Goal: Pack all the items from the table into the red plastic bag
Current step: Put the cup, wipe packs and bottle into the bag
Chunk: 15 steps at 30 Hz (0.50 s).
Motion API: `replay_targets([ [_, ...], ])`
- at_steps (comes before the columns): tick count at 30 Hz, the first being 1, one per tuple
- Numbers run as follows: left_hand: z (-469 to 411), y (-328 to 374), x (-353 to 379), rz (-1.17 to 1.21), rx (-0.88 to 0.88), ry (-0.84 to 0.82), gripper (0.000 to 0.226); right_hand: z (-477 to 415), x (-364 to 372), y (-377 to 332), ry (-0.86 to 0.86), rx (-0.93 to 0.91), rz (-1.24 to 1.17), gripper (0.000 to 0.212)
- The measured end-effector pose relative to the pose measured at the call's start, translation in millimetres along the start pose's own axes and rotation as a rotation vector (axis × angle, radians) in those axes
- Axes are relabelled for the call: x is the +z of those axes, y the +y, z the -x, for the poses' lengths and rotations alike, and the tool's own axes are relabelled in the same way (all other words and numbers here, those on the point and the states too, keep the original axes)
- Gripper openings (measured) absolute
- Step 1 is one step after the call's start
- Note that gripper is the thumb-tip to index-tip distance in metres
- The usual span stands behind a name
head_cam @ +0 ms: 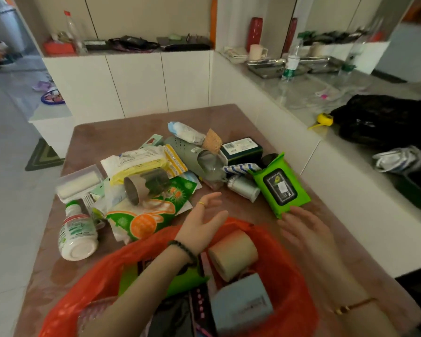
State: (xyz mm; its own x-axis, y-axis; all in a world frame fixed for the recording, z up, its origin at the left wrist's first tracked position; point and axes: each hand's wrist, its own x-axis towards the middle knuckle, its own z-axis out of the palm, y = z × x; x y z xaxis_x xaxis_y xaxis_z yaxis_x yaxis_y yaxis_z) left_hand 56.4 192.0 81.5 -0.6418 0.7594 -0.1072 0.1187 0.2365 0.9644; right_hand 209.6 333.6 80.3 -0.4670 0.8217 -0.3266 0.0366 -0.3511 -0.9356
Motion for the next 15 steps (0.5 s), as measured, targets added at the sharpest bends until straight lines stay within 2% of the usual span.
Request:
replay_targets([
  [3,-33.5,6.6,44.0,0.135,-0.1,-0.002,0.035,-61.2,-22.5,-5.3,0.079,-0.177,0.362,0.053],
  [8,-78.0,15.3,102.6,0.343,-0.28,0.028,0.04,-144.5,-47.4,-2.0,-0.083,-0.216,0.736,0.084],
  [11,-97.2,13.9,123.1,0.463,-0.357,0.112,0.044,-176.7,-48.6,-5.5,-0.182,-0.243,0.844,0.081],
  [15,-103.9,3.5,143.7,0.55,-0.409,0.155,0.031,-205.6,-41.6,-3.5,-0.334,-0.225,0.977,0.065],
])
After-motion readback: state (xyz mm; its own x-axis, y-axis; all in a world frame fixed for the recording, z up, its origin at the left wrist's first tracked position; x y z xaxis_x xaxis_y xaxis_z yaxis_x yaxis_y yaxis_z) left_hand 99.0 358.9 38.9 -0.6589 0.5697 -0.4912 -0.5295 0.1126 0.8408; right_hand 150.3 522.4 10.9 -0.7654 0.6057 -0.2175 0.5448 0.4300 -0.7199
